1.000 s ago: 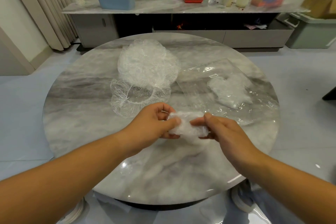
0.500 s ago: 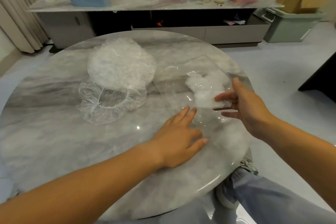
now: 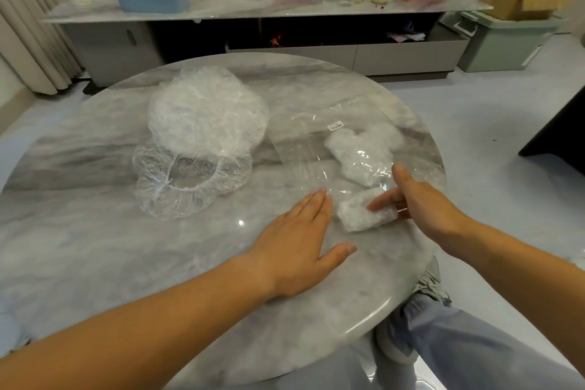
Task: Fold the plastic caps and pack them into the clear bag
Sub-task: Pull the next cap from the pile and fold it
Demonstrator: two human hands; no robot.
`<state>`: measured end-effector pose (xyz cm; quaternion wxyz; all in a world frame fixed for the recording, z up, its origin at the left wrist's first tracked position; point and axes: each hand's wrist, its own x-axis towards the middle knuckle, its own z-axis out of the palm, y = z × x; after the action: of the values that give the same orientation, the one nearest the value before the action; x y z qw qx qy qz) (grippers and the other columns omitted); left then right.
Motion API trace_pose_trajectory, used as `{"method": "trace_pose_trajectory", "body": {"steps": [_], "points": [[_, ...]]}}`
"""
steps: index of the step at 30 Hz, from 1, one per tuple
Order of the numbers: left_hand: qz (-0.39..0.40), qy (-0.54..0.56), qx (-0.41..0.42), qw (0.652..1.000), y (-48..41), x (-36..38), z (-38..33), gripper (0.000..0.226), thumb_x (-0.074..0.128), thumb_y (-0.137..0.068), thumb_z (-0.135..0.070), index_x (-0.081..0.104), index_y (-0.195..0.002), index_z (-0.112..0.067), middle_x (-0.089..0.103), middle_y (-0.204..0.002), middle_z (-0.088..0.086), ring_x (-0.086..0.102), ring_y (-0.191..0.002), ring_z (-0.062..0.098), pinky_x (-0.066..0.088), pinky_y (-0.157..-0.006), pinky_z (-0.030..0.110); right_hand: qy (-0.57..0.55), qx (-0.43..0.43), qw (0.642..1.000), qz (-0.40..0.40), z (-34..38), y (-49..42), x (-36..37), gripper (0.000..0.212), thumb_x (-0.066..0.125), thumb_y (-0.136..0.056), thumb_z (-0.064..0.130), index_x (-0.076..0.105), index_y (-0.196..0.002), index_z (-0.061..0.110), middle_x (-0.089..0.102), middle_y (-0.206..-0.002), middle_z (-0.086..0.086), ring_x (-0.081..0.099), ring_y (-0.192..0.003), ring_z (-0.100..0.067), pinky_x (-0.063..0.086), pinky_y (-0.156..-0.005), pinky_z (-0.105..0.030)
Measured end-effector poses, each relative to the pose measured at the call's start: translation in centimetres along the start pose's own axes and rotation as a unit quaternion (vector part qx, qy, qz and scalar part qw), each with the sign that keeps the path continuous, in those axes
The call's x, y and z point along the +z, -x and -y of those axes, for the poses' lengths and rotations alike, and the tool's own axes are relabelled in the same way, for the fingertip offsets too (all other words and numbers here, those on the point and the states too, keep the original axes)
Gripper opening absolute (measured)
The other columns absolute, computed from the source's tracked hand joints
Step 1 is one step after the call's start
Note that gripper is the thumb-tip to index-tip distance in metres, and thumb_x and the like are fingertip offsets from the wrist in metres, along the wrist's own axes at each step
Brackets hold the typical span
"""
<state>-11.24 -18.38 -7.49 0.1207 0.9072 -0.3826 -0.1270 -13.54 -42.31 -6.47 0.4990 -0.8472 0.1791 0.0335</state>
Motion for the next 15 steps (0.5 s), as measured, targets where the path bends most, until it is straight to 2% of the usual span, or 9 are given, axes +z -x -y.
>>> {"method": "trace_pose_trajectory", "body": {"steps": [2, 4, 6, 8, 12, 15], "points": [[-0.006, -0.001, 0.016, 1.0, 0.1, -0.1, 0.0, 0.084, 0.028, -0.098, -0.066, -0.001, -0.161, -0.019, -0.013, -0.167, -0.003, -0.01, -0.153, 0.009, 0.002, -0.124, 0.027, 0.003, 0.005, 1.0, 0.006, 0.3, 0.0, 0.0, 0.082, 0.018, -0.101, 0.067, 0.083, -0.077, 0.023, 0.076, -0.093, -0.003, 0.065, -0.093, -0.024, 0.049, -0.093, -0.035], [-0.005, -0.006, 0.035, 0.999, 0.2, 0.0, 0.1, 0.075, 0.032, -0.099, -0.065, 0.014, -0.16, -0.025, -0.01, -0.168, -0.002, -0.01, -0.154, 0.012, 0.005, -0.124, 0.03, -0.002, 0.01, 1.0, 0.012, 0.5, 0.1, -0.1, 0.083, 0.019, -0.1, 0.068, 0.083, -0.076, 0.021, 0.077, -0.091, -0.003, 0.065, -0.093, -0.024, 0.048, -0.087, -0.031], [-0.001, -0.011, 0.042, 0.999, 0.2, 0.1, 0.2, 0.064, 0.033, -0.099, -0.064, 0.033, -0.152, -0.029, -0.007, -0.169, 0.001, -0.009, -0.154, 0.015, 0.006, -0.124, 0.033, 0.0, 0.006, 1.0, 0.0, 0.4, 0.1, -0.2, 0.084, 0.019, -0.1, 0.07, 0.083, -0.073, 0.021, 0.076, -0.091, -0.003, 0.066, -0.095, -0.023, 0.049, -0.095, -0.035], [-0.001, -0.02, 0.04, 0.999, 0.0, 0.3, 0.3, 0.06, 0.032, -0.099, -0.065, 0.042, -0.146, -0.028, -0.006, -0.169, 0.003, -0.01, -0.154, 0.016, 0.005, -0.124, 0.034, 0.009, -0.003, 0.999, -0.036, 0.2, 0.0, -0.5, 0.085, 0.02, -0.101, 0.069, 0.081, -0.068, 0.019, 0.074, -0.088, -0.002, 0.063, -0.094, -0.019, 0.046, -0.101, -0.04], [0.001, -0.057, 0.037, 0.998, -0.3, 0.7, 0.0, 0.062, 0.028, -0.099, -0.066, 0.042, -0.147, -0.03, -0.014, -0.167, 0.005, -0.018, -0.153, 0.017, -0.001, -0.125, 0.041, 0.016, -0.012, 0.997, -0.079, -0.3, -0.3, -0.9, 0.086, 0.022, -0.103, 0.065, 0.077, -0.06, 0.015, 0.073, -0.083, -0.005, 0.061, -0.087, -0.02, 0.046, -0.094, -0.041], [0.001, -0.112, 0.026, 0.993, -0.5, 1.2, -0.3, 0.075, 0.019, -0.097, -0.07, 0.028, -0.156, -0.024, -0.027, -0.164, 0.006, -0.03, -0.149, 0.019, -0.006, -0.124, 0.046, 0.016, -0.023, 0.996, -0.083, -0.7, -0.3, -1.0, 0.086, 0.023, -0.103, 0.064, 0.075, -0.058, 0.013, 0.073, -0.08, -0.008, 0.061, -0.084, -0.021, 0.042, -0.084, -0.036]]}}
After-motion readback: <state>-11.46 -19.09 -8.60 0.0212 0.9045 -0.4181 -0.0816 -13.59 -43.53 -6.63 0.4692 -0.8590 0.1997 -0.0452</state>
